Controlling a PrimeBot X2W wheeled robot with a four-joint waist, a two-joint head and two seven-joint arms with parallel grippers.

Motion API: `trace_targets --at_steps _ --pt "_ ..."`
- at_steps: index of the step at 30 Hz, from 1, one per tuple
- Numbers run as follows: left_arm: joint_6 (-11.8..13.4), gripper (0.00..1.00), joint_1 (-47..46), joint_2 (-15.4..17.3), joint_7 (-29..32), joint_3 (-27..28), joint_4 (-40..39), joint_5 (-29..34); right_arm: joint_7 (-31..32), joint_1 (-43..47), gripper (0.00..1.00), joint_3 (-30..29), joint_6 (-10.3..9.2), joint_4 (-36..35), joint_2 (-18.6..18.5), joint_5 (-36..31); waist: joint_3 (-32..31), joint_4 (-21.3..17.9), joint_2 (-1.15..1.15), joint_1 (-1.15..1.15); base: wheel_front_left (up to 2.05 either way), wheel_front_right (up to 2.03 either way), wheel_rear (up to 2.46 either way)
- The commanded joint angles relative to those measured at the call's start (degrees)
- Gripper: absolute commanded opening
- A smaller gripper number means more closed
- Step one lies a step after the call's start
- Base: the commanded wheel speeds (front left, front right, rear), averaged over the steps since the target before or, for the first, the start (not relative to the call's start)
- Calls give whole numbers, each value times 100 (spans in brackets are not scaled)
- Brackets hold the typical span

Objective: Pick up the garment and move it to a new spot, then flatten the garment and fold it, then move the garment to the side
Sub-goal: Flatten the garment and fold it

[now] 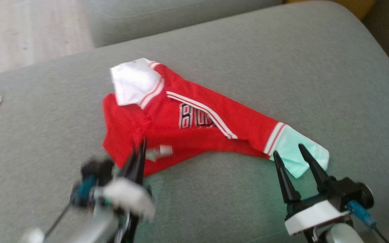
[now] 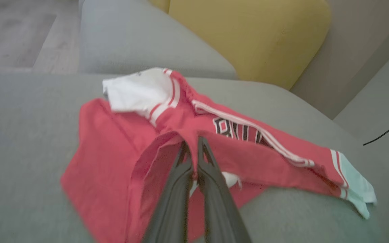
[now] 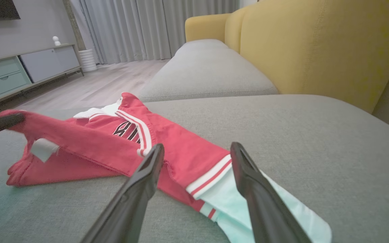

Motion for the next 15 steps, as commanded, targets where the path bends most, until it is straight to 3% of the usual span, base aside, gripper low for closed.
trace_targets --at_steps 1,8,11,15 --pt "63 0 142 248 11 202 -241 -59 -52 -20 100 96 44 -165 -16 3 -142 187 0 0 0 0 0" --pt "736 0 1943 943 312 164 -2125 -640 -52 118 100 84 44 -190 -35 1 -247 598 0 0 0 0 0" --pt "944 0 2342 1186 299 221 -2309 -733 -52 154 100 148 44 -171 -71 5 -279 728 0 0 0 0 0" --pt "1033 0 2608 1330 306 299 -2257 -880 -52 128 100 249 44 -136 -102 16 -317 783 0 0 0 0 0"
